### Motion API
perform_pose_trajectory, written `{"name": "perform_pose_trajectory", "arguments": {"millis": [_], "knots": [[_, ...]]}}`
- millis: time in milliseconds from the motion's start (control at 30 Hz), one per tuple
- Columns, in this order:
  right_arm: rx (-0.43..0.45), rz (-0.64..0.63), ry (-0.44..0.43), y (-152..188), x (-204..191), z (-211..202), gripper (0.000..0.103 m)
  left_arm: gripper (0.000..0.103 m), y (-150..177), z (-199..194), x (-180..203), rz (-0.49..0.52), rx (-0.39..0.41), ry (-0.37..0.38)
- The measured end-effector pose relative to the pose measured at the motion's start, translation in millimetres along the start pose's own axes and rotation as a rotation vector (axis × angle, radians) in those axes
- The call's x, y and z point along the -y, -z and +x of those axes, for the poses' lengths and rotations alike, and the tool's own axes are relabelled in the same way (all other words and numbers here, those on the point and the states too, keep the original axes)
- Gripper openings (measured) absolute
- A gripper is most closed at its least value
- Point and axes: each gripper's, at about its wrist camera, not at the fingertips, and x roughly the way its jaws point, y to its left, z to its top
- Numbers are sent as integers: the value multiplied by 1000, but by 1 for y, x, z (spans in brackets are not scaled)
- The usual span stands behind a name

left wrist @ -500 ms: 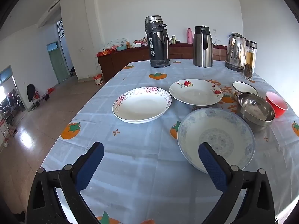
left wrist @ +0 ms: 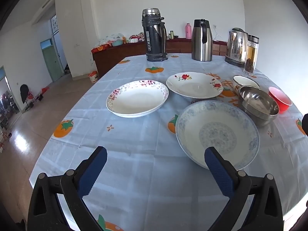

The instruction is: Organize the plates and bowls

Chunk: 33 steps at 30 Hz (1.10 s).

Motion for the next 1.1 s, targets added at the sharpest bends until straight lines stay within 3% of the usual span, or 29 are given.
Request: {"name": "perform_pose_trajectory", "arguments": {"millis": [167,1100], "knots": [[-8,-10,19,2,3,2,103,103,3,8,-3,-29,-31,17],[-20,-16,-13,8,3,5,103,103,6,5,3,6,-9,-22]]}}
